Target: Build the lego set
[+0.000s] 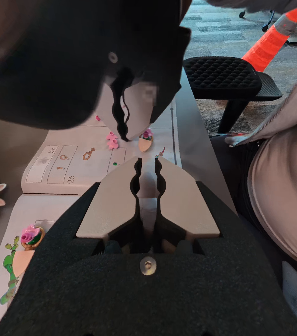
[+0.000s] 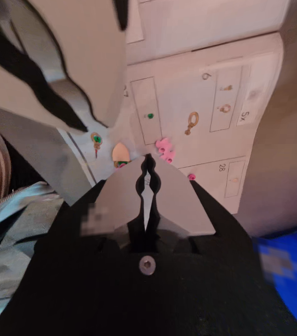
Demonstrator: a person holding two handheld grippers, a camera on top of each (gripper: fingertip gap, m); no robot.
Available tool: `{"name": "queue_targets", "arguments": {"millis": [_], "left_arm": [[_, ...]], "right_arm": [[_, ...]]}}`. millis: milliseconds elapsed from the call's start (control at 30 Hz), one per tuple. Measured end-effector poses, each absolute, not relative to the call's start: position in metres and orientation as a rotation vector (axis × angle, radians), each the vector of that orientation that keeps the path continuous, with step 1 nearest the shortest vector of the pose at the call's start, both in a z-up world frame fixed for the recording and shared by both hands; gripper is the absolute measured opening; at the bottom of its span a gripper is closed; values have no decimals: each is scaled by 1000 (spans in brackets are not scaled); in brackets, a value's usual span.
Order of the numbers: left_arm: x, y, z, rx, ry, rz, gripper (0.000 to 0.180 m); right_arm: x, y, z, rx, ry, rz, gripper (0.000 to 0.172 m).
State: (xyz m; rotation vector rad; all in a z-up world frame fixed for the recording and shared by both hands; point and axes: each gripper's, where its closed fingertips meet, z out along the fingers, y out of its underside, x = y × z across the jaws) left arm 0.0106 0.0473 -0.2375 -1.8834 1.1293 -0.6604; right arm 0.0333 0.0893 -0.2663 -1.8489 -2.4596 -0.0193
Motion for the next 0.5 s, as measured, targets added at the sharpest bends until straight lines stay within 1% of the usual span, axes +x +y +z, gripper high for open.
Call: {"name": "queue_targets", "arguments": {"millis": [167,233,333,367,500], "left_arm": [[9,48,-235,-1880,1101,-689,14],[9,48,-235,-1884,1097,-700,14],[10,48,-236,-1885,1106,-690,14],[10,48,-236,-1885,1112,-684,14],[11,47,-239,-1892,1132,-662,14]], "right_arm": [[29,90,-264,-1870,-2436,81,0],[24,95,-246,-1835,-2361,142,3],[22,80,-226,-1747,-2381,395,3],[25,72,-226,-1710,-2422,457,2],[38,70,-241,-1679,-2532,412,2]]}}
